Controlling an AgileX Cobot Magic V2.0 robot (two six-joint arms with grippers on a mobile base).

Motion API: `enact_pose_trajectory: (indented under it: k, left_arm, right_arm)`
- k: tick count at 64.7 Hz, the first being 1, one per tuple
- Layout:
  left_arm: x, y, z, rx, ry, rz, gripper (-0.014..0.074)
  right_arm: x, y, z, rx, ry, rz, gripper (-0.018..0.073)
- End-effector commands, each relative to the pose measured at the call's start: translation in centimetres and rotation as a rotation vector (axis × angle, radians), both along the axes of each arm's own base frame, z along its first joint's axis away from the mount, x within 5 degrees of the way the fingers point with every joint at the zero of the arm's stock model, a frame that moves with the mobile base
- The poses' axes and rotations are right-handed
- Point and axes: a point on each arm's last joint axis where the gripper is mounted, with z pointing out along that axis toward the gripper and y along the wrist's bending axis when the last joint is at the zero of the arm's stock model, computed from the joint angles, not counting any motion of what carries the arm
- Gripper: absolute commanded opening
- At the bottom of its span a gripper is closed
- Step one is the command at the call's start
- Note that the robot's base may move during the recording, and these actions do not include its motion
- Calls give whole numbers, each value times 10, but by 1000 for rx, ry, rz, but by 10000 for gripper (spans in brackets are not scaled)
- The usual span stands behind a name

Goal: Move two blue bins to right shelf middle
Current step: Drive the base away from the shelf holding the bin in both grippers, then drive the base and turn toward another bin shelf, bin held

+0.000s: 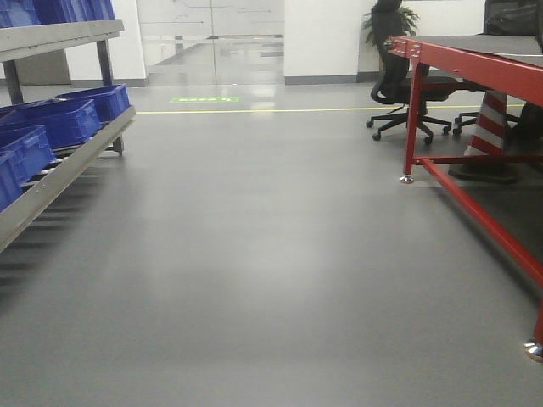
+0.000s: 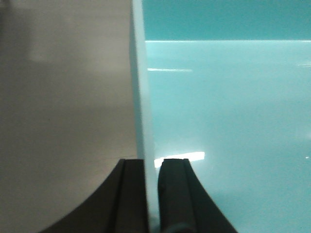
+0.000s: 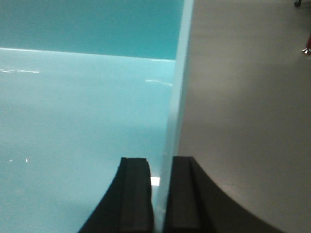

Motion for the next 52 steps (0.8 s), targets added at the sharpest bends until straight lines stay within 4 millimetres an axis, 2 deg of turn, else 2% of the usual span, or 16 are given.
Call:
enact_pose_trajectory:
  k: [1,52]
  left_arm:
    - [-6,2,13,-10,-69,-4,-111]
    - [-6,2,13,-10,-69,-4,-111]
  right_arm:
    - [-5,-5,13,10,-74,-2,-153]
    - [-5,-5,13,10,-74,-2,-153]
